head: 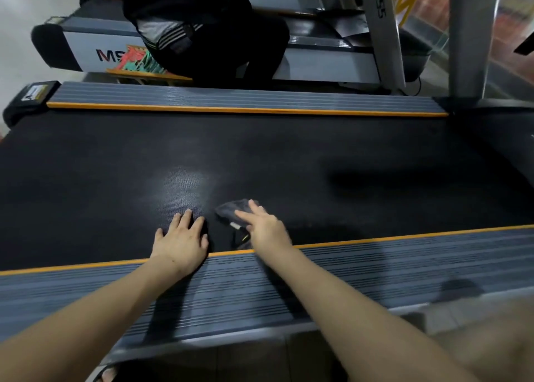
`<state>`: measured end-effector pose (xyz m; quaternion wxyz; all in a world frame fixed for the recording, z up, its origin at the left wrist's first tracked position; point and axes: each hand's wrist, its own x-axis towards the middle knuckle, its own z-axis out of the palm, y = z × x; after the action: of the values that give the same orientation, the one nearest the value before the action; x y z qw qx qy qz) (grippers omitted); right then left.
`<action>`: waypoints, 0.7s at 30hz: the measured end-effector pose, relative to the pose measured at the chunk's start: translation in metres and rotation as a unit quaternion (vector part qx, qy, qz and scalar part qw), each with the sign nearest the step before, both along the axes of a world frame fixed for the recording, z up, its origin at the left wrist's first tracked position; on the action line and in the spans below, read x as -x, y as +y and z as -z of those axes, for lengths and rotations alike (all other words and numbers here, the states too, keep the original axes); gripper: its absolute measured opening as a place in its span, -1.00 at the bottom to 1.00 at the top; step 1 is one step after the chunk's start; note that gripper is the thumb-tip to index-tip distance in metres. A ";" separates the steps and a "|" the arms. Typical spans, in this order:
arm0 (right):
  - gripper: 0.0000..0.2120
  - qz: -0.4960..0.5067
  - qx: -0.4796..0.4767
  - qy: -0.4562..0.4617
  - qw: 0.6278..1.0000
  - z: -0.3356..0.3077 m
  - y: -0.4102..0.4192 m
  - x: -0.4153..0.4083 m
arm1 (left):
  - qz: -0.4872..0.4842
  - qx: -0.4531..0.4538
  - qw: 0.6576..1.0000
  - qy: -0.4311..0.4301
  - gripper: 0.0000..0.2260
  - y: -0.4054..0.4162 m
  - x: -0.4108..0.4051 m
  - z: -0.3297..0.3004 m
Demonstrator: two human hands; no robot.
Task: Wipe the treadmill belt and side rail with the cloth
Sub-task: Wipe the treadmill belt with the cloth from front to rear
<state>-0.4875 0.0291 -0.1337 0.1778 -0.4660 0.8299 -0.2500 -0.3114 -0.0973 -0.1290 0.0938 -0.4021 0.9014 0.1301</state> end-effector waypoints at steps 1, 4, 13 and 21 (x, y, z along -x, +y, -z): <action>-0.54 0.016 0.000 0.016 1.000 -0.002 0.009 0.015 | -0.001 0.000 1.000 0.004 -0.53 0.001 -0.001 0.000; -0.56 0.143 -0.016 0.041 0.989 -0.004 0.038 0.067 | -0.003 0.004 1.000 0.009 -0.54 0.004 0.000 -0.001; -0.57 0.152 -0.012 0.037 0.988 0.003 0.001 0.023 | -0.004 -0.012 0.999 0.045 -0.56 -0.003 -0.005 0.004; -0.60 -0.005 0.051 -0.029 0.998 0.011 -0.040 -0.040 | 0.039 0.000 0.997 0.069 -0.55 -0.031 -0.029 -0.004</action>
<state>-0.4470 -0.0110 -0.1451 0.1788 -0.4709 0.8083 -0.3048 -0.2820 -0.1286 -0.1255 0.0360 -0.3568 0.9207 0.1540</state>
